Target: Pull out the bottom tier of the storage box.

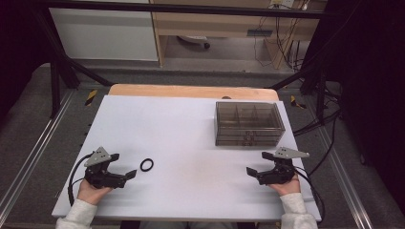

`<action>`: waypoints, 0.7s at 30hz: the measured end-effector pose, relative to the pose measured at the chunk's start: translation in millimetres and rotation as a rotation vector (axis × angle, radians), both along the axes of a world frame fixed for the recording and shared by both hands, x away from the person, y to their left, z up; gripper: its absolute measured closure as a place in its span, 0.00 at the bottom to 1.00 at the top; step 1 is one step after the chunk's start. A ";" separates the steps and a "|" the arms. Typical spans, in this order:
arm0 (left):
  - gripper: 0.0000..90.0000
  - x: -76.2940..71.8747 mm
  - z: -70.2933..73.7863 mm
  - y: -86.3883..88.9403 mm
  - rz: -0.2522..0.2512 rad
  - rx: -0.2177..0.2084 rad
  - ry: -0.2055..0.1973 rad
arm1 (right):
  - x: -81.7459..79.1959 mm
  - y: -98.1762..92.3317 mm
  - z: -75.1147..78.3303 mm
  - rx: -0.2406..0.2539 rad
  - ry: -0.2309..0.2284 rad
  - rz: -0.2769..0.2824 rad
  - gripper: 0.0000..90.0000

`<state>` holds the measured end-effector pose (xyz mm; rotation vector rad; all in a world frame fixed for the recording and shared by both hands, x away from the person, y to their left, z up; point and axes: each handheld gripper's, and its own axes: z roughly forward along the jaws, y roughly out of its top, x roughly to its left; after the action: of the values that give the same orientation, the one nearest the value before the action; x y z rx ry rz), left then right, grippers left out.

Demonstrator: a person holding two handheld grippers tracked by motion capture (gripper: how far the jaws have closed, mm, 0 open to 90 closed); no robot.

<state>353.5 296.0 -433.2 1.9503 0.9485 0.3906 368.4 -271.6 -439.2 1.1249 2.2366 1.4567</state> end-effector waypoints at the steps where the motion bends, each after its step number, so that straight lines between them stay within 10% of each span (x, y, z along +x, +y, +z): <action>1: 0.01 -0.1 0.1 0.3 0.001 0.001 0.000 | 0.0 0.0 0.0 0.000 0.000 0.000 0.00; 21: 0.01 0.2 -0.9 -0.7 -0.003 0.009 0.008 | 0.9 4.9 4.4 -0.044 -0.025 0.000 0.00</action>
<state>353.7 295.3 -434.2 1.9630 0.9501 0.3857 369.4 -266.7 -434.8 1.0872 2.2404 1.4061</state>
